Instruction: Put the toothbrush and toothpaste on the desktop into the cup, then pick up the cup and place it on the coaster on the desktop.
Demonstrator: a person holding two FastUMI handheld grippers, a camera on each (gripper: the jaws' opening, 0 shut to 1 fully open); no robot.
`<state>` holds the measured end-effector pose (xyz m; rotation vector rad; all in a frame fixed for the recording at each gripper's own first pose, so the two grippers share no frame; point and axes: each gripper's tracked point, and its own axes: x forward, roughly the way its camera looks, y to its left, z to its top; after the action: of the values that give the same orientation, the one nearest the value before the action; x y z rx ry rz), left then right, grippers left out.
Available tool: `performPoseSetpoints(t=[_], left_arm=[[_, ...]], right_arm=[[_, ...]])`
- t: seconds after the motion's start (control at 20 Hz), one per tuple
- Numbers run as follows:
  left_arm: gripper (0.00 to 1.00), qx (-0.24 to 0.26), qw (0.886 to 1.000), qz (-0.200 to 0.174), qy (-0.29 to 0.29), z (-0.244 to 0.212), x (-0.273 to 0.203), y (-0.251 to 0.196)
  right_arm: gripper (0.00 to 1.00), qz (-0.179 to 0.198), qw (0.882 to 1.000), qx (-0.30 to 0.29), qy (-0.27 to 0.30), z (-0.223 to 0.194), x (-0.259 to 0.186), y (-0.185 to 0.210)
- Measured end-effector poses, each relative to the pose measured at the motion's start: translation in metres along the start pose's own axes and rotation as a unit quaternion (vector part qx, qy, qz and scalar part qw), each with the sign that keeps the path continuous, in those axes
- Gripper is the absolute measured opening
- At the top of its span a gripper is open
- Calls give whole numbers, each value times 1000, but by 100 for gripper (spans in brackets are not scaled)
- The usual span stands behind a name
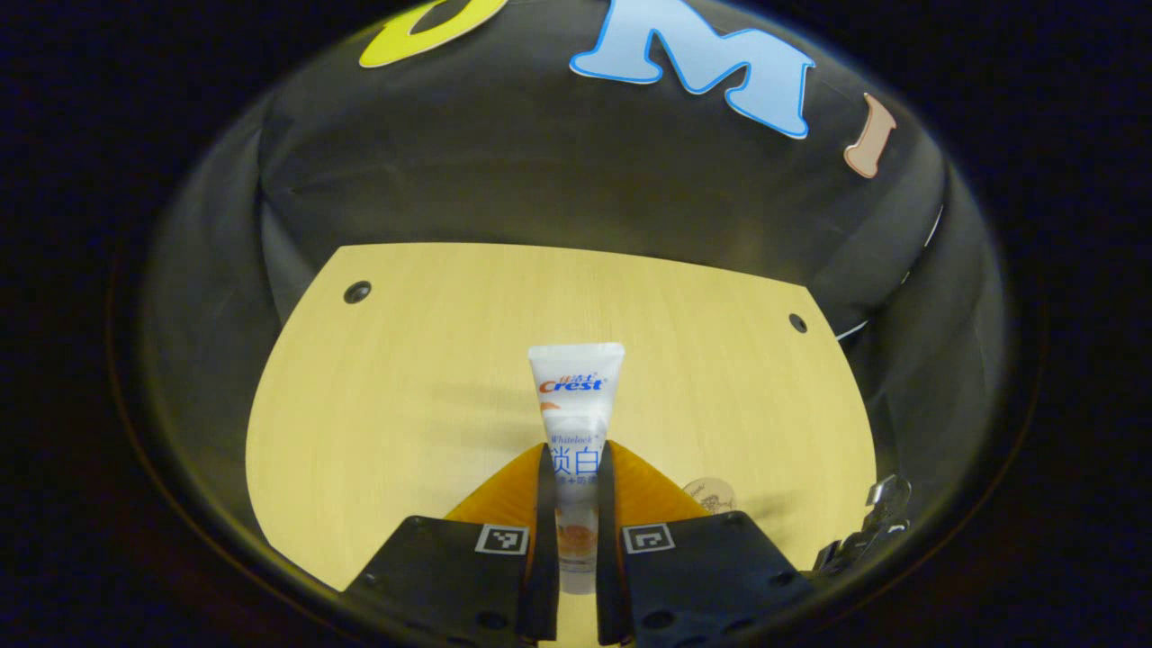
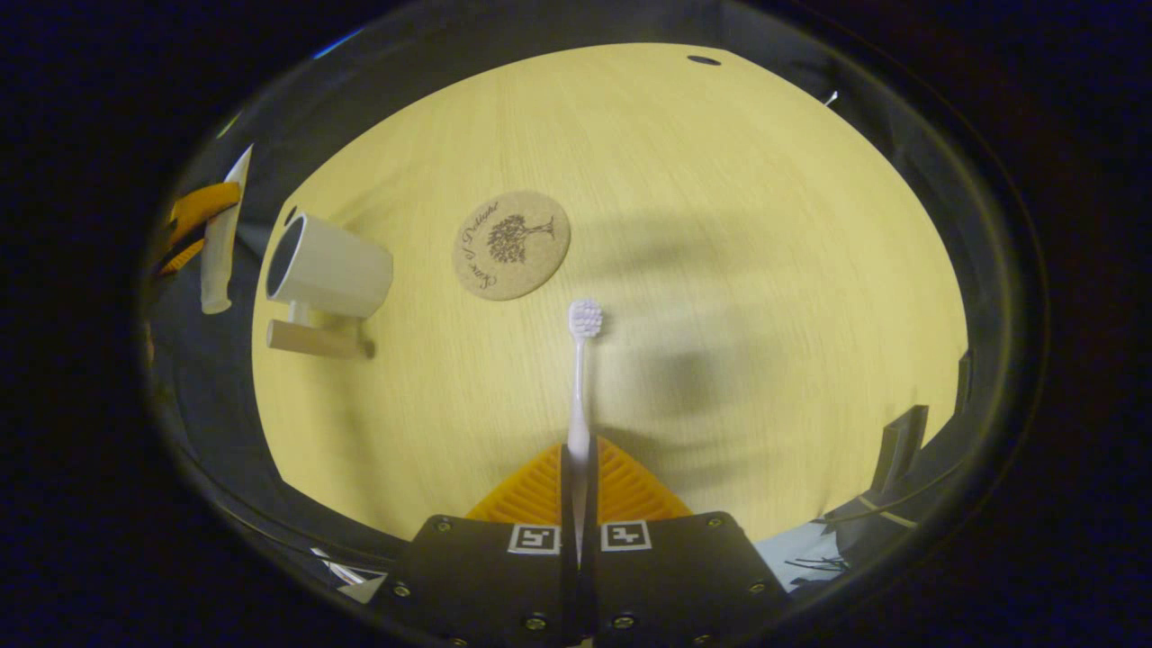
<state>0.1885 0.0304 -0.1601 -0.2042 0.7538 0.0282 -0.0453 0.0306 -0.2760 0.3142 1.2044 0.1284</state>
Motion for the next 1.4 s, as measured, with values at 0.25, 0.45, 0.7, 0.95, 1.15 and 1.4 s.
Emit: performPoseSetpoints(t=[0.25,0.45,0.7,0.95,1.15,1.4], left_arm=[[23,5,1000,-15,-15,9,28,-15],[24,18,1000,-19,-18,-3,42,-13],[24,57,997,-18,-54,-1,51,-18],[31,72,995,-29,-60,-3,54,-19],[58,68,995,-42,-56,-10,53,-24],[76,89,992,-55,-65,-10,46,-32]], right_arm=[[2,-7,1000,26,-6,5,-5,-11],[3,-7,999,42,-13,13,-8,-12],[2,-6,999,51,-15,18,-10,-11],[2,-2,999,49,-20,23,-11,-7],[2,-1,999,49,-21,23,-11,-6],[2,2,998,48,-27,25,-14,-4]])
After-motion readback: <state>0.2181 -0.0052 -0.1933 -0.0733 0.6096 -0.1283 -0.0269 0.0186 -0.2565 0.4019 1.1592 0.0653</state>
